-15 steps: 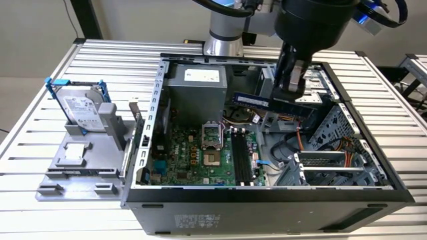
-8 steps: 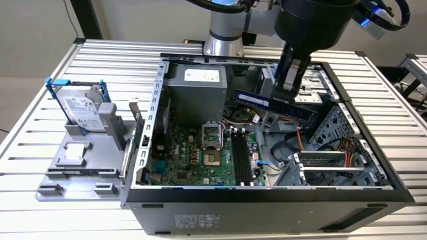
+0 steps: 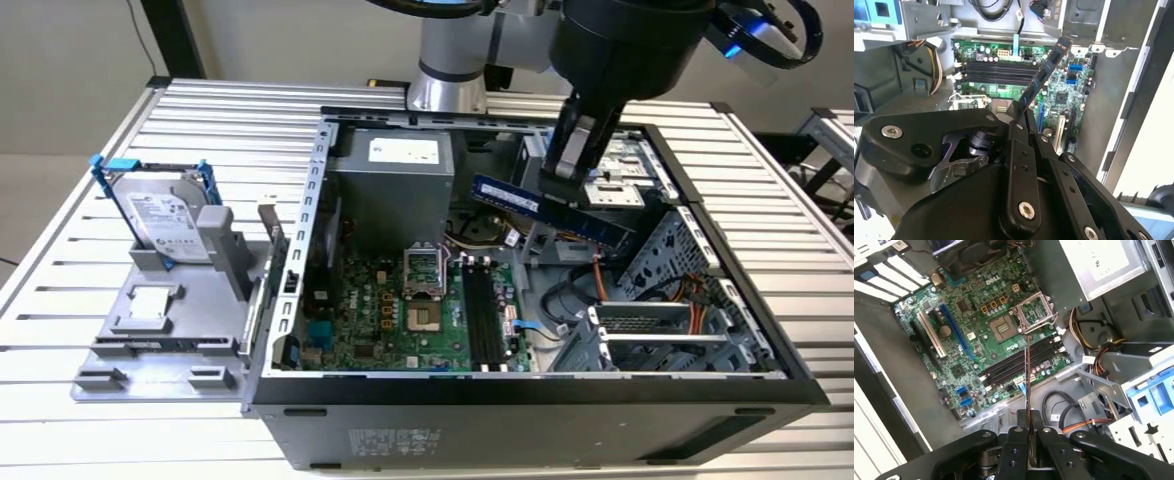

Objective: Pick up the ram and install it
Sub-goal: 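Insert the ram into the slot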

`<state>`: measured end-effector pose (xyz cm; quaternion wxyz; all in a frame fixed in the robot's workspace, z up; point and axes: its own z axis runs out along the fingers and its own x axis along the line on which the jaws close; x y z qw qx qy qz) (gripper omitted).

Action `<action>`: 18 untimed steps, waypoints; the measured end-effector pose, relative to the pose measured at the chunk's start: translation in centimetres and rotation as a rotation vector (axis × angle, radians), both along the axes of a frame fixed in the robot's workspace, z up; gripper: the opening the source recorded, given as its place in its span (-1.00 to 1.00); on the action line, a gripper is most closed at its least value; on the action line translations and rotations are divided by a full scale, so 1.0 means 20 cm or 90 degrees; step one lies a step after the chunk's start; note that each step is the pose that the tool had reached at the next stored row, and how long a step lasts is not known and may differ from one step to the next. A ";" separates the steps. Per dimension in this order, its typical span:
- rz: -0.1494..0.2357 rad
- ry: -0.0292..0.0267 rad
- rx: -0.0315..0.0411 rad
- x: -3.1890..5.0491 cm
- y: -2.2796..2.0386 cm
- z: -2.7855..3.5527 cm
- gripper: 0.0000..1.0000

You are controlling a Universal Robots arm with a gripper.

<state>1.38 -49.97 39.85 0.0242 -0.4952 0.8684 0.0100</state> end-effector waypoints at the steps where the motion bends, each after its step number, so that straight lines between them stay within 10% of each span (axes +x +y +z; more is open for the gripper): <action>1: -0.009 0.0000 0.0000 0.000 0.000 0.000 -1.00; 18: -0.184 0.0000 0.0000 0.000 0.000 -0.003 -1.00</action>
